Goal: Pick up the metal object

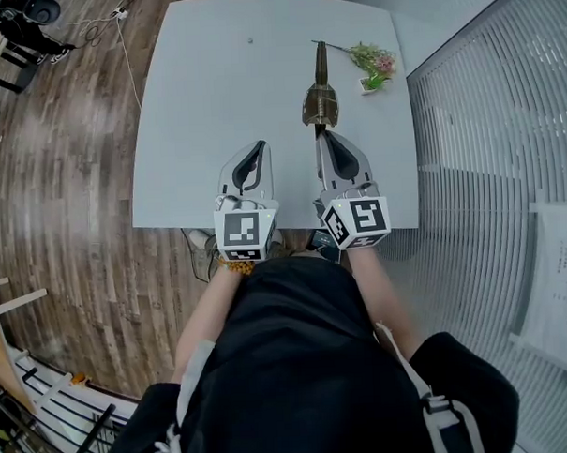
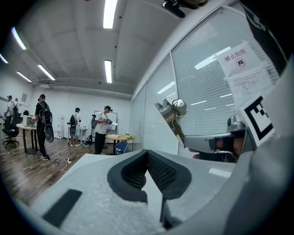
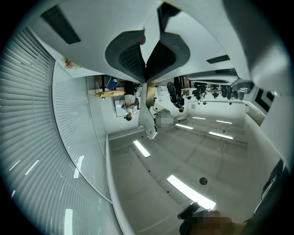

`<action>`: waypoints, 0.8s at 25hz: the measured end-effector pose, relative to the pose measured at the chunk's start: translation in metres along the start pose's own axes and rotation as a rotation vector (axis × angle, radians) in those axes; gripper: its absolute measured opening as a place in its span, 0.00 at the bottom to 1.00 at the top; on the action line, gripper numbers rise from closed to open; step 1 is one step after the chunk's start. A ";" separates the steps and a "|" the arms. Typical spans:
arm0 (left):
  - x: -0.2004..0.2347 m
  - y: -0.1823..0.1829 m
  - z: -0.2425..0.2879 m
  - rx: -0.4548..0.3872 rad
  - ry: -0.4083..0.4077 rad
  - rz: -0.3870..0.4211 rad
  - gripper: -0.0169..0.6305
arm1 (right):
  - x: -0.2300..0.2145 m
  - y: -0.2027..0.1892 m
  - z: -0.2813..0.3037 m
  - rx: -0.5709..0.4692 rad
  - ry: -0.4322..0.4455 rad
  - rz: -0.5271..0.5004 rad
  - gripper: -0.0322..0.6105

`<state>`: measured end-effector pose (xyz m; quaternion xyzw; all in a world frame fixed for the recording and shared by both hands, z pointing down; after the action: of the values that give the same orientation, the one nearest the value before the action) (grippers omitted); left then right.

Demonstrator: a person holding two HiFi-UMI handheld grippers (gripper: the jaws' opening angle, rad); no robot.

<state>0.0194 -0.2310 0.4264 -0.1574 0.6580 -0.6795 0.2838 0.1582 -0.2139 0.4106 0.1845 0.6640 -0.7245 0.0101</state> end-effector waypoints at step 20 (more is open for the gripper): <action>-0.022 -0.003 0.011 -0.005 -0.044 0.012 0.04 | -0.014 -0.011 -0.024 -0.014 -0.055 -0.023 0.06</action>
<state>0.0423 -0.2266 0.4341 -0.1692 0.6543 -0.6724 0.3020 0.1747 -0.1928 0.4239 0.1570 0.6707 -0.7246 0.0213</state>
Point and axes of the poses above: the fingertips, and each gripper's own axes: z forward along the fingers, x to its left, y out of its top, the point moved 4 cm from there along -z, backward along the fingers, and after that the axes turned 11 degrees about z, right-handed, at the moved point
